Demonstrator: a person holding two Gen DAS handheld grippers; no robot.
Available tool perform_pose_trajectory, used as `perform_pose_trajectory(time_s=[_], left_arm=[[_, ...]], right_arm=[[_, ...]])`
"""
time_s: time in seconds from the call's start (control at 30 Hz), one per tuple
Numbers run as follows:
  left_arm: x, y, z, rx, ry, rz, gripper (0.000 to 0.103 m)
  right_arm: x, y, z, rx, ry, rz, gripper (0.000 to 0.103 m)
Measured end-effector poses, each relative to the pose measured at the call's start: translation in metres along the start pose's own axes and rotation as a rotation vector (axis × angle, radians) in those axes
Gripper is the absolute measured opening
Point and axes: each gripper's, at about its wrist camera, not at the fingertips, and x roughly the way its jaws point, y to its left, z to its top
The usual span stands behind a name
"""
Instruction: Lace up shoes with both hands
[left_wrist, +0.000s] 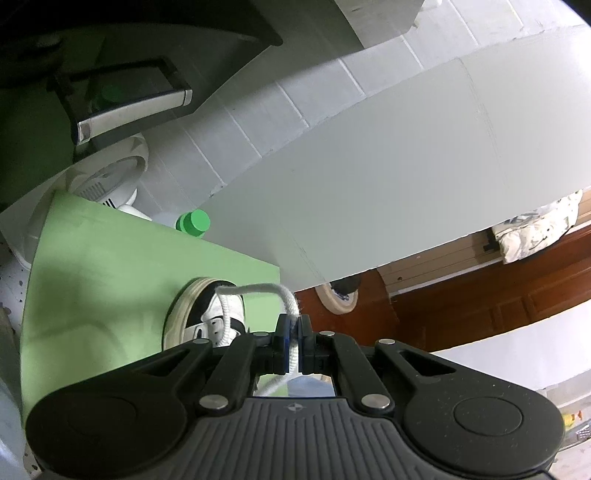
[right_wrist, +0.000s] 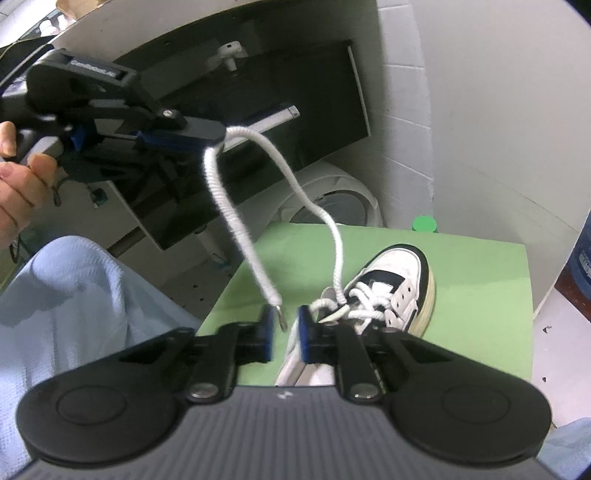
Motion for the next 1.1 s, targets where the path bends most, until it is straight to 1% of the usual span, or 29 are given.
perform_pose_trajectory(time_s=[0.13, 0.2, 0.23, 0.33, 0.47, 0.57, 0.6, 0.67, 0.73, 0.87, 1.0, 1.03, 1.1], left_arm=[[0.000, 0.004, 0.001, 0.006, -0.006, 0.022, 0.003], [0.000, 0.005, 0.001, 0.024, -0.011, 0.050, 0.003], [0.000, 0.004, 0.001, 0.052, -0.015, 0.080, 0.003], [0.005, -0.005, -0.006, 0.201, -0.011, 0.190, 0.003], [0.016, -0.018, -0.023, 0.397, 0.025, 0.248, 0.006], [0.025, -0.030, -0.041, 0.562, 0.038, 0.289, 0.007], [0.026, -0.035, -0.047, 0.623, 0.040, 0.303, 0.009], [0.030, -0.045, -0.064, 0.773, 0.050, 0.331, 0.025], [0.032, -0.054, -0.079, 0.892, 0.053, 0.341, 0.027], [0.048, -0.063, -0.108, 1.054, 0.099, 0.327, 0.027], [0.072, -0.074, -0.138, 1.247, 0.115, 0.333, 0.028], [0.077, -0.075, -0.144, 1.287, 0.115, 0.335, 0.029], [0.084, -0.076, -0.147, 1.313, 0.111, 0.335, 0.029]], right_arm=[[-0.006, 0.001, 0.001, 0.001, -0.012, 0.026, 0.003], [-0.010, -0.003, 0.001, 0.026, -0.013, 0.037, 0.003], [-0.013, -0.007, 0.003, 0.051, -0.016, 0.048, 0.003], [-0.026, -0.023, 0.009, 0.123, -0.018, 0.072, 0.003], [-0.033, -0.048, 0.020, 0.146, 0.040, 0.047, 0.003], [-0.032, -0.063, 0.025, 0.173, 0.103, 0.055, 0.003], [-0.032, -0.067, 0.026, 0.182, 0.120, 0.057, 0.003], [-0.031, -0.072, 0.028, 0.191, 0.148, 0.055, 0.003], [-0.030, -0.075, 0.030, 0.201, 0.168, 0.060, 0.003], [-0.026, -0.074, 0.027, 0.226, 0.198, 0.089, 0.003], [-0.021, -0.073, 0.026, 0.271, 0.205, 0.116, 0.003], [-0.021, -0.073, 0.026, 0.285, 0.202, 0.124, 0.003], [-0.022, -0.074, 0.027, 0.307, 0.194, 0.127, 0.003]])
